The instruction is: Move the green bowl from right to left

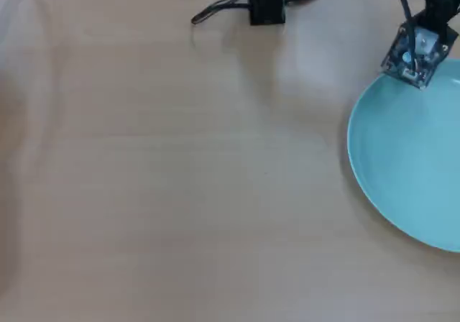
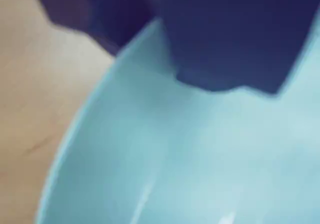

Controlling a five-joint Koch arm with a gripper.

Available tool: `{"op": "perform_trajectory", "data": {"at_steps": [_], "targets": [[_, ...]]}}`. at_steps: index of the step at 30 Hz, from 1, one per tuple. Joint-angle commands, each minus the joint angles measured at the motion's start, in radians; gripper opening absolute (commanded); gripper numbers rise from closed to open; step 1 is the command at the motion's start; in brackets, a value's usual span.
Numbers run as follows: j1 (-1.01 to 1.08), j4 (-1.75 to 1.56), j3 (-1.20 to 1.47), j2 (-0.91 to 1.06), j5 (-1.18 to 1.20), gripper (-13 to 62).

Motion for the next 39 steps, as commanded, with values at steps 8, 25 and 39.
{"op": "perform_trajectory", "data": {"at_steps": [8,25,39], "targets": [[-0.028,0.089,-0.018,0.011,-0.002,15.2],[0.123,0.245,-0.049,0.321,-0.014,30.2],[0.532,0.27,-0.058,0.552,-0.307,30.2]]}}
